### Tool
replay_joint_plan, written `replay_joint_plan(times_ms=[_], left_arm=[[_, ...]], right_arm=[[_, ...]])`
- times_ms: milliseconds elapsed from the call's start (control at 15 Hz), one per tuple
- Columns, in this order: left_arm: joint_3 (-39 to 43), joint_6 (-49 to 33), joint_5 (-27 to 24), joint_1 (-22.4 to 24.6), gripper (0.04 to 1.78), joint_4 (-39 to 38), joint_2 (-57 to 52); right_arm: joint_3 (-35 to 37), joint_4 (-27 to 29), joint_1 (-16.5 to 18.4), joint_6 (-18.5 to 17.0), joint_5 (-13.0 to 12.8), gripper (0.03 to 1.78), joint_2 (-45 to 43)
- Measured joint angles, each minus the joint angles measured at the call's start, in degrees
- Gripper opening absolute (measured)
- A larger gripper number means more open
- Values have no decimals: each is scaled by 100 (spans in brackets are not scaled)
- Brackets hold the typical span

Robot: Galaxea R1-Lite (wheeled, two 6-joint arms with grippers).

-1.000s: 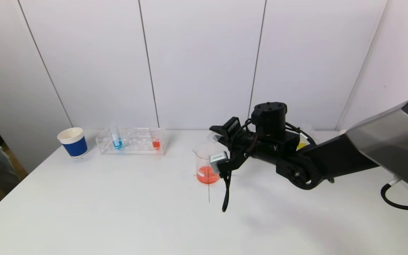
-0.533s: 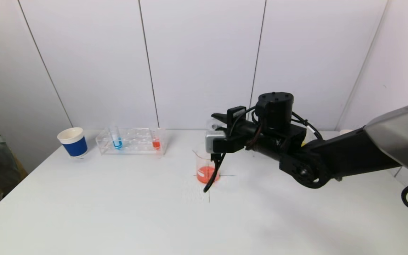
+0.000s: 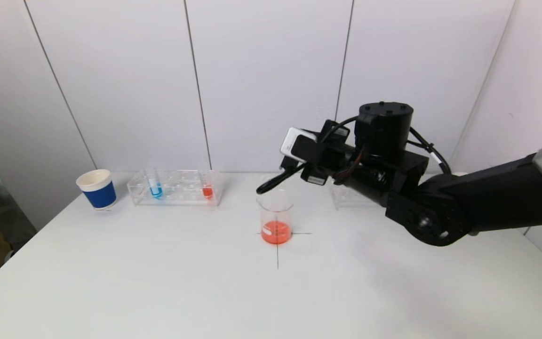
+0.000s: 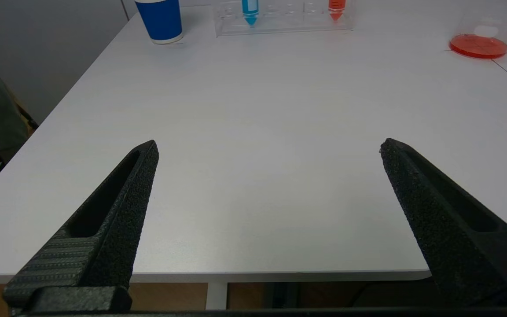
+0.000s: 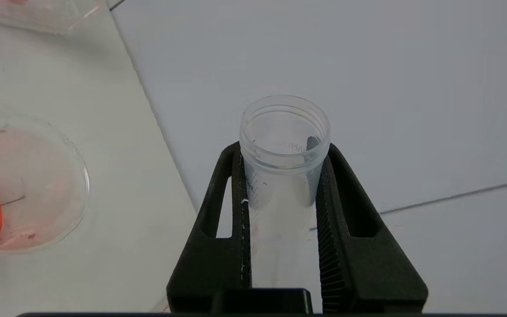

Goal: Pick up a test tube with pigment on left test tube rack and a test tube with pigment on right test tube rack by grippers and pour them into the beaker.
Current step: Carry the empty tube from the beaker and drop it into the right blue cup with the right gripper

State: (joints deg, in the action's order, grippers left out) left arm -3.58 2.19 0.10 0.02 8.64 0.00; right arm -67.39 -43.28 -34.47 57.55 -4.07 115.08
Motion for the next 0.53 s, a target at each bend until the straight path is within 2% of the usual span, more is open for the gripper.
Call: replay_joint_plan(times_ms=[200,333,533], left_arm=[[-2,0,0,0,176,-2,0],[-2,0,0,0,176,-2,0],[-2,0,0,-2,176,0,0]], right_arm=[[-17,20,199,-540,-80,48,-193],[-74,26,313,-922,-297,48,-279],[-319,356,440,-1698,-457,48,-394]])
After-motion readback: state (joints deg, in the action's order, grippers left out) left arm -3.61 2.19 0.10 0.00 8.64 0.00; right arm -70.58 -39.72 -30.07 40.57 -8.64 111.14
